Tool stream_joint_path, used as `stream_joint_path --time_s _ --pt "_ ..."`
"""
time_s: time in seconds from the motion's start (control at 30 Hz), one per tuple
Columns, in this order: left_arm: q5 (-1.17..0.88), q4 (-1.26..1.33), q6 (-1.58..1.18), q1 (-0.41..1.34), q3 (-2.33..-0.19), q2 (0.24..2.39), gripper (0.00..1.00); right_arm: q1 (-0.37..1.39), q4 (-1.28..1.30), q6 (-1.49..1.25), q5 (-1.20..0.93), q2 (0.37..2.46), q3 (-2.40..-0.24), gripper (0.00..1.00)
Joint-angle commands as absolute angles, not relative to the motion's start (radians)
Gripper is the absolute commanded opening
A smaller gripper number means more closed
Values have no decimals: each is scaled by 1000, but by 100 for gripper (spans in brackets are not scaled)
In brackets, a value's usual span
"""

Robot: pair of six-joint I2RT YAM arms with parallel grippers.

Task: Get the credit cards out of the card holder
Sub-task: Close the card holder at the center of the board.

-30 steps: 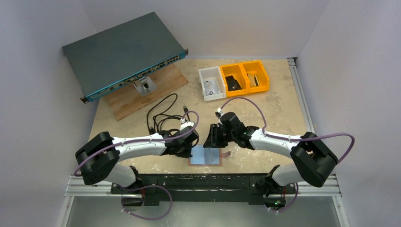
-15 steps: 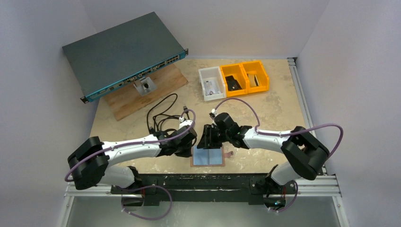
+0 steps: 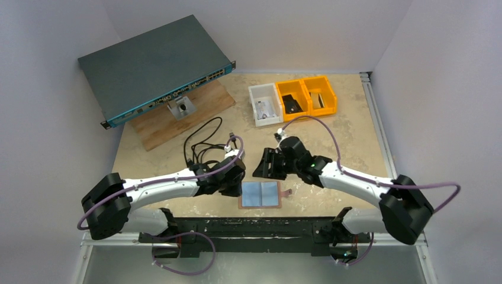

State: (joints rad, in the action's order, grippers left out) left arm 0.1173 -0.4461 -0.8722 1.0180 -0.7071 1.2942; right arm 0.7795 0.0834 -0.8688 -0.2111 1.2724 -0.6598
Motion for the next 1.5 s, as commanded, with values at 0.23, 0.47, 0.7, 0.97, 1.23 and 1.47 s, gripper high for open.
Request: stream_joint_path --time_s 0.23,0.47,0.7,0.97,1.23,1.47 --pt "88 -407 -847 1024 -797 1385 18 742 236 -841 -107 1118 -503 53" --pt "99 -421 -855 1022 -798 1434 13 742 213 -833 -108 1138 -492 51" --pt "95 -415 -860 1023 -797 1456 11 742 167 -831 -115 1193 -488 43" --pt "89 -408 -862 1023 -790 1468 9 742 140 -839 -142 1202 -480 41" --pt "83 -402 -865 1023 -789 1473 7 744 102 -842 -184 1221 -474 39" --pt "80 -402 -865 1023 -789 1476 7 746 92 -847 -191 1248 -468 37"
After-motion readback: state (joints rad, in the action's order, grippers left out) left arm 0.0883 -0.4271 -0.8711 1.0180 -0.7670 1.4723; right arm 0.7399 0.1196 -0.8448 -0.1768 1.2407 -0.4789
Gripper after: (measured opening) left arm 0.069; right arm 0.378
